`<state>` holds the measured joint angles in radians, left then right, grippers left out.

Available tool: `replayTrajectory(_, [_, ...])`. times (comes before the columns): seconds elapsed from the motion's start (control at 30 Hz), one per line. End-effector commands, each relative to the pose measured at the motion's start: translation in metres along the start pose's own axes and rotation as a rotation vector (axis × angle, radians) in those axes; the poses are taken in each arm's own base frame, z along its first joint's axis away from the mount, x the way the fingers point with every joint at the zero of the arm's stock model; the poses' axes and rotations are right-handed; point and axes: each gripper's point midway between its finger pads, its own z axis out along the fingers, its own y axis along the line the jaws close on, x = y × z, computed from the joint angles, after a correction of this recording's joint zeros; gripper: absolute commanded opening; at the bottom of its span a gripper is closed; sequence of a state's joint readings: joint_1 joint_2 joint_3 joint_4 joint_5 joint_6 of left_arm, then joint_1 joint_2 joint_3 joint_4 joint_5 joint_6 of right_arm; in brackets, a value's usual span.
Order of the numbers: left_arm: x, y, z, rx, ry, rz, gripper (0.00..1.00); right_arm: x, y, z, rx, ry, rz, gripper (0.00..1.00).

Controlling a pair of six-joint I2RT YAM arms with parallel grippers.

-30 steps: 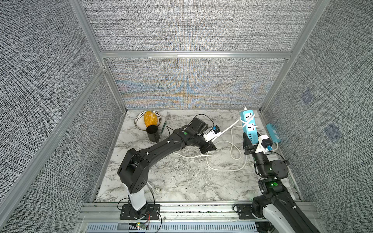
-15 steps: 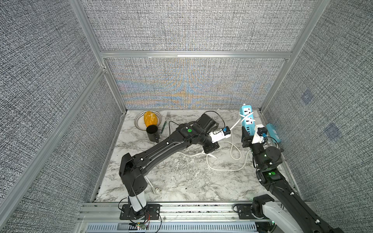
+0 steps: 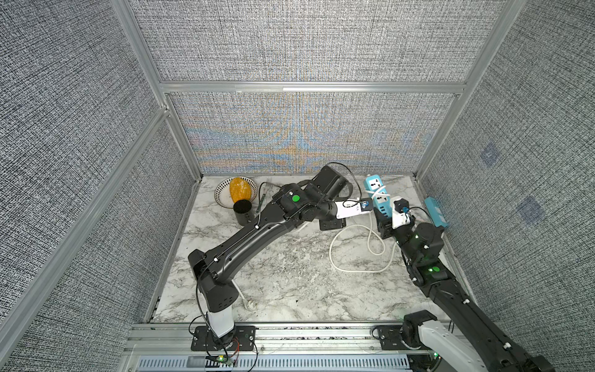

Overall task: Wrap the cord around the power strip
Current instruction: Wrap the power cord around the power strip.

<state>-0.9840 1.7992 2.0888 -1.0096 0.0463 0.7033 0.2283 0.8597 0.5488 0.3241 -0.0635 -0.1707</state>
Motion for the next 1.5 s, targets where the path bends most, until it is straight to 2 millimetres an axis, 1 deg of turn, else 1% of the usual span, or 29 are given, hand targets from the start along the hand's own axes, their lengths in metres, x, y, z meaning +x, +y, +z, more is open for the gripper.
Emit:
replayTrajectory(0.0, [-0.007, 0.007, -0.006, -0.032, -0.010, 0.143, 0.06, 0.021, 0.019, 0.002, -0.109, 0.095, -0.062, 0.00])
replayTrajectory(0.13, [-0.011, 0.026, -0.011, -0.138, 0.000, 0.223, 0.06, 0.026, 0.046, 0.000, -0.262, 0.113, -0.099, 0.00])
replayTrajectory(0.23, [-0.015, 0.032, -0.014, -0.183, -0.007, 0.306, 0.05, 0.031, 0.061, -0.003, -0.340, 0.132, -0.117, 0.00])
replayTrajectory(0.33, [-0.011, 0.038, -0.011, -0.207, 0.026, 0.365, 0.05, 0.034, 0.073, -0.007, -0.409, 0.138, -0.123, 0.00])
replayTrajectory(0.5, [-0.004, 0.047, -0.004, -0.234, 0.087, 0.404, 0.02, 0.034, 0.093, -0.018, -0.525, 0.115, -0.137, 0.00])
replayTrajectory(0.77, [-0.009, 0.056, 0.000, -0.240, 0.055, 0.412, 0.02, 0.035, 0.129, -0.042, -0.767, 0.093, -0.146, 0.00])
replayTrajectory(0.9, [0.000, 0.062, 0.002, -0.240, 0.099, 0.443, 0.02, 0.034, 0.135, -0.050, -0.796, 0.076, -0.157, 0.00])
replayTrajectory(1.03, [0.011, 0.063, 0.004, -0.225, 0.140, 0.480, 0.00, 0.024, 0.127, -0.052, -0.738, 0.032, -0.168, 0.00])
replayTrajectory(1.17, [0.017, 0.067, 0.003, -0.229, 0.151, 0.494, 0.00, 0.014, 0.131, -0.062, -0.759, -0.029, -0.175, 0.00])
replayTrajectory(1.3, [0.017, 0.071, 0.007, -0.238, 0.147, 0.530, 0.00, 0.007, 0.140, -0.072, -0.831, -0.080, -0.146, 0.00])
replayTrajectory(1.47, [0.003, 0.068, 0.012, -0.214, 0.077, 0.518, 0.00, 0.008, 0.152, -0.079, -0.922, -0.081, -0.114, 0.00])
